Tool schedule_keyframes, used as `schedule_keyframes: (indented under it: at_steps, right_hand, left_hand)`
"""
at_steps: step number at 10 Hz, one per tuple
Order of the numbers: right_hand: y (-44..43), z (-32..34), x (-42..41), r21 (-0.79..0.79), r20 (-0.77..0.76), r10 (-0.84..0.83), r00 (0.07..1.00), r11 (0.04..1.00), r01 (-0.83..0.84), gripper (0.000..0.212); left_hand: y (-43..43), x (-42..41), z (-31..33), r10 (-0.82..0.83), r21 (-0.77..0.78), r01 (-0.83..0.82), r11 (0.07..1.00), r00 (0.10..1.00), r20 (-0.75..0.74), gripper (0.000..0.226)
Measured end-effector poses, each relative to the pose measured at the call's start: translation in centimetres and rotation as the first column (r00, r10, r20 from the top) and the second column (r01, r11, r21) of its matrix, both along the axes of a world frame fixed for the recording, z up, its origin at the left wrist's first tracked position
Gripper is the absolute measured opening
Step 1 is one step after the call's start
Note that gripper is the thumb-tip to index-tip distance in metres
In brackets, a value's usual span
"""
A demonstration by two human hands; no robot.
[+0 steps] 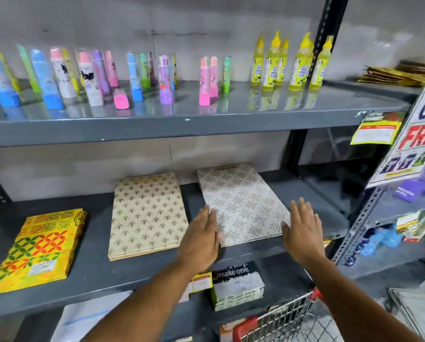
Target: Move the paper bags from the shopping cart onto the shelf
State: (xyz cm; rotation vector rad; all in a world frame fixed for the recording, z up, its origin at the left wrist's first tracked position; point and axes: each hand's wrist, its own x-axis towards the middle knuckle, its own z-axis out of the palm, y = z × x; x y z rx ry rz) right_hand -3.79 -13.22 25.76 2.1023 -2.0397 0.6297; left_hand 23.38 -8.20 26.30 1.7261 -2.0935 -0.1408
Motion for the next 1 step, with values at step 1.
schedule_keyframes:
  at_steps: [1]
  right_hand:
    - [1.91,1.63,1.96,-0.135,-0.145,0.153,0.978,0.976,-0.173,0.062]
  left_hand:
    - [1.15,1.14,2.36,-0.038,-0.224,0.091,0.970,0.972,0.230,0.060]
